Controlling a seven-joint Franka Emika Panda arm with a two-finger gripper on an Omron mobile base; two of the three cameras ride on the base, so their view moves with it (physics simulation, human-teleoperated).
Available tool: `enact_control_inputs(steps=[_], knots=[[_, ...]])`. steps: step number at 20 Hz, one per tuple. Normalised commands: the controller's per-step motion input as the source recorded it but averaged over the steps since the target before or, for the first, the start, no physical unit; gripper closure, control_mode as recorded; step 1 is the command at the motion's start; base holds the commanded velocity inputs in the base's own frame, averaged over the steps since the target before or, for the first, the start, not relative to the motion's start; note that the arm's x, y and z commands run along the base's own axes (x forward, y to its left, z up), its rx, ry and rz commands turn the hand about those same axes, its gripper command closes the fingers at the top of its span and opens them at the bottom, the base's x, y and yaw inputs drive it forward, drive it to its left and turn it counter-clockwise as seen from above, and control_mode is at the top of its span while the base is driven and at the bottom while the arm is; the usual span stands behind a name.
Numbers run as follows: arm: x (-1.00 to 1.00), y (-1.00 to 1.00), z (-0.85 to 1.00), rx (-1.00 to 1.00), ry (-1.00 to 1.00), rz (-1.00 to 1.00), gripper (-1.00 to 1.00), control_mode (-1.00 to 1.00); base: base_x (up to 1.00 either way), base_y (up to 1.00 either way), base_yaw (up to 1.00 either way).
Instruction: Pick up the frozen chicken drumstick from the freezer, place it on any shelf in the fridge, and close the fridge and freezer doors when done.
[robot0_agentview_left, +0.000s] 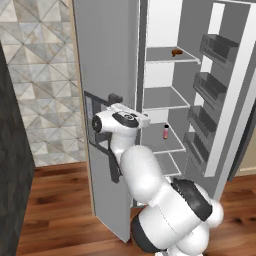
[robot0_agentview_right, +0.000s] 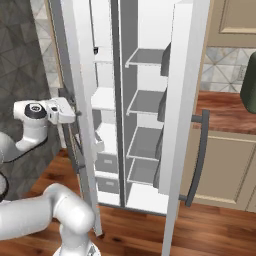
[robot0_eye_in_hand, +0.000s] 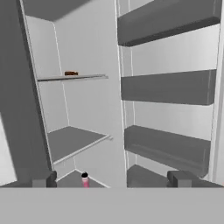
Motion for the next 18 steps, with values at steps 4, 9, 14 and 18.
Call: enact_control_inputs(steps=[4,9,14,18], knots=[[1.00,-0.59,0.00,0.00,0.04,-0.28,-1.00,-1.00,0.00,0.00,0.00],[1.00,-0.28,0.00,0.00,0.04,-0.21,-1.00,-1.00,0.00,0.00,0.00],[0.98,-0.02,0.00,0.00,0.01,-0.08,-1.00,-1.00,0.00,0.00,0.00],[0.88,0.00,0.00,0.00,0.00,-0.08,-1.00,-1.00,0.00,0.00,0.00]])
